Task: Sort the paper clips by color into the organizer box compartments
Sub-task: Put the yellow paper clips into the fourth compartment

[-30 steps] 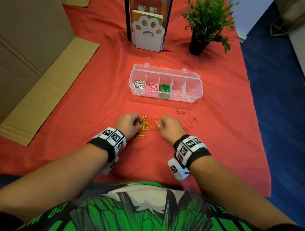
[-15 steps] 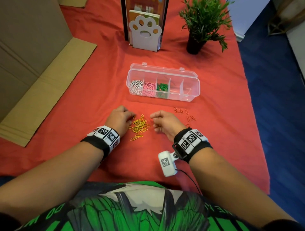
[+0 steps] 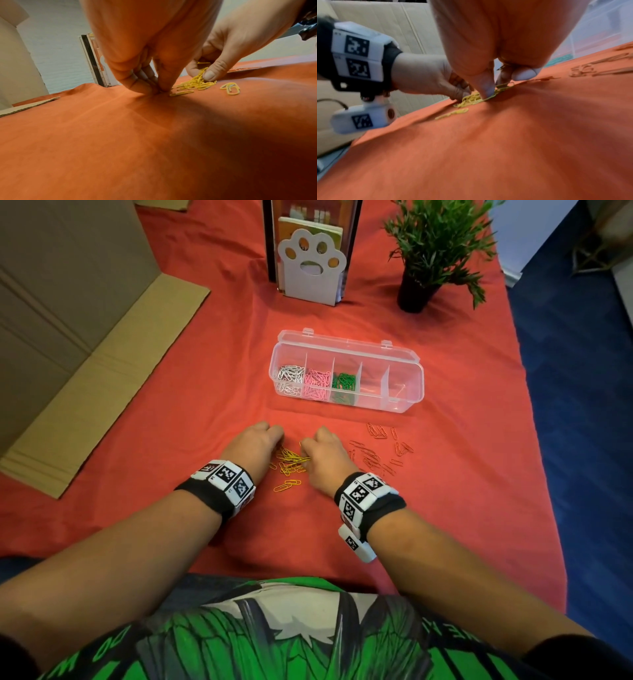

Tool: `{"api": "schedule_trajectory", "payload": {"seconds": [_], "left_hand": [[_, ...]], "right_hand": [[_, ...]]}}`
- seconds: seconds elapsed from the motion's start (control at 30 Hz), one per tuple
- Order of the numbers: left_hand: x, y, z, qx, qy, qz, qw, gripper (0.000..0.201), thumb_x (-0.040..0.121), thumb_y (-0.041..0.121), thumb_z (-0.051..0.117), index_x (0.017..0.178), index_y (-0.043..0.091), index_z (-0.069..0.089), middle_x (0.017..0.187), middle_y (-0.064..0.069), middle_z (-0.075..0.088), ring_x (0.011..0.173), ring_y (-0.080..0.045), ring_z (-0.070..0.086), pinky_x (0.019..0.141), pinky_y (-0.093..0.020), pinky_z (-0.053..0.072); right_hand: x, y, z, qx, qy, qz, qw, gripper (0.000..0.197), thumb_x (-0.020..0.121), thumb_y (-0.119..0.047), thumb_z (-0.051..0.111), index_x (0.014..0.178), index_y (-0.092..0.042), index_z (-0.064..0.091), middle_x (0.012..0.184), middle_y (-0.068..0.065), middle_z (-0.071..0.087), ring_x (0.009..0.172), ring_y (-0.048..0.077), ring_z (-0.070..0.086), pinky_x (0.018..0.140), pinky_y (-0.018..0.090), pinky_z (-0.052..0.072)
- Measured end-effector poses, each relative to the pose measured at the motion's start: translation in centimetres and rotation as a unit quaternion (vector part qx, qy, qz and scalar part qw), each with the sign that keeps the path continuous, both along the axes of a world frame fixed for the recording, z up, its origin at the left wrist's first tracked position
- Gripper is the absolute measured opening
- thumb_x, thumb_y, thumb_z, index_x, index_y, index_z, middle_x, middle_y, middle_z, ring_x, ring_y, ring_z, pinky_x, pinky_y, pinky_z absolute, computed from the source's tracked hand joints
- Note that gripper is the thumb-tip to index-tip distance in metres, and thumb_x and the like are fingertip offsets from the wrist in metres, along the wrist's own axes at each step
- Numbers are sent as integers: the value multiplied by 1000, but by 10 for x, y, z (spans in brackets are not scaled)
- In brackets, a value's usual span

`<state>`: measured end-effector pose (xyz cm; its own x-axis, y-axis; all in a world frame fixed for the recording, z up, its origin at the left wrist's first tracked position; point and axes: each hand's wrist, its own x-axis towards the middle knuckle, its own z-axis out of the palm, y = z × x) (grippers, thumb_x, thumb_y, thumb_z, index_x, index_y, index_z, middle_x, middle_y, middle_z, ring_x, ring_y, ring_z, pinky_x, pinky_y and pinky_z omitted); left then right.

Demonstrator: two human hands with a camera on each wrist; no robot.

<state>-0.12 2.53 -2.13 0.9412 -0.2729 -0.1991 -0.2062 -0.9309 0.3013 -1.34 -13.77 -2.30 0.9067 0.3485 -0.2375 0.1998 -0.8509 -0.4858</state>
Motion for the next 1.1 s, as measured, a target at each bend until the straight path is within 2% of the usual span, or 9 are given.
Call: {"api": "schedule_trajectory", "payload": {"seconds": [0.13, 0.23, 0.37, 0.5, 0.7, 0.8, 0.9, 1.0, 1.1], "left_hand": [[1, 1, -3, -50, 36, 42, 997, 23, 88, 9, 49, 107, 9, 60, 100, -19, 58, 96, -36, 56, 83, -38, 42], [1, 1, -3, -147, 78, 120, 979, 17, 85, 7, 50, 95, 11, 64, 95, -12, 62, 90, -28, 56, 84, -31, 41], [1, -7, 11, -361, 213, 315, 851, 26, 86, 2, 40, 67, 18, 49, 61, -5, 49, 51, -19, 42, 49, -22, 33], [-2, -12, 27, -475, 294, 398, 727, 29, 78, -5, 25, 68, 14, 44, 66, -6, 48, 55, -16, 42, 45, -18, 39], [-3, -12, 31, -532, 334, 415, 658, 25, 80, 3, 28, 65, 13, 45, 63, -4, 45, 54, -15, 40, 48, -21, 50], [0, -13, 27, -501, 324, 409, 690, 26, 88, 16, 39, 63, 16, 48, 55, 1, 40, 44, -9, 37, 45, -19, 43], [1, -10, 18, -392, 239, 301, 836, 20, 88, 18, 55, 69, 19, 54, 56, 0, 43, 37, -5, 40, 45, -20, 34], [-3, -5, 15, -215, 133, 146, 957, 10, 83, 19, 65, 93, 19, 67, 61, 5, 44, 50, -4, 42, 52, -22, 33], [-7, -2, 12, -105, 66, 69, 990, 31, 83, 22, 64, 114, 23, 65, 87, -6, 57, 81, -20, 56, 74, -24, 37]], "right_hand": [[9, -9, 6, 65, 72, -59, 993, 15, 84, -12, 61, 97, -5, 64, 98, 15, 58, 91, 29, 56, 81, 29, 43], [10, -20, 10, 112, 131, -114, 978, 17, 87, -11, 57, 102, -9, 64, 72, -3, 54, 72, 15, 52, 63, 20, 39], [9, -28, 14, 208, 218, -180, 936, 15, 88, -7, 54, 98, -9, 66, 62, -8, 49, 48, 0, 43, 47, 12, 32], [11, -29, 21, 287, 310, -256, 869, 26, 84, -1, 42, 77, -15, 63, 59, -1, 41, 49, 8, 35, 41, 18, 25], [9, -30, 33, 467, 396, -319, 724, 27, 94, -15, 39, 70, -11, 52, 70, 1, 50, 54, 12, 41, 42, 19, 36], [10, -28, 33, 464, 387, -315, 732, 24, 93, -10, 40, 73, -11, 53, 68, 0, 45, 52, 11, 39, 41, 18, 35], [9, -26, 31, 479, 390, -313, 722, 24, 91, -2, 38, 77, -8, 57, 67, 2, 46, 53, 12, 44, 42, 18, 41], [8, -22, 29, 509, 410, -334, 679, 22, 92, -6, 41, 80, -7, 59, 63, 1, 43, 51, 10, 46, 41, 17, 42], [9, -19, 28, 536, 400, -346, 658, 22, 93, 2, 38, 88, -4, 59, 69, 5, 45, 61, 13, 51, 47, 19, 51]]}}
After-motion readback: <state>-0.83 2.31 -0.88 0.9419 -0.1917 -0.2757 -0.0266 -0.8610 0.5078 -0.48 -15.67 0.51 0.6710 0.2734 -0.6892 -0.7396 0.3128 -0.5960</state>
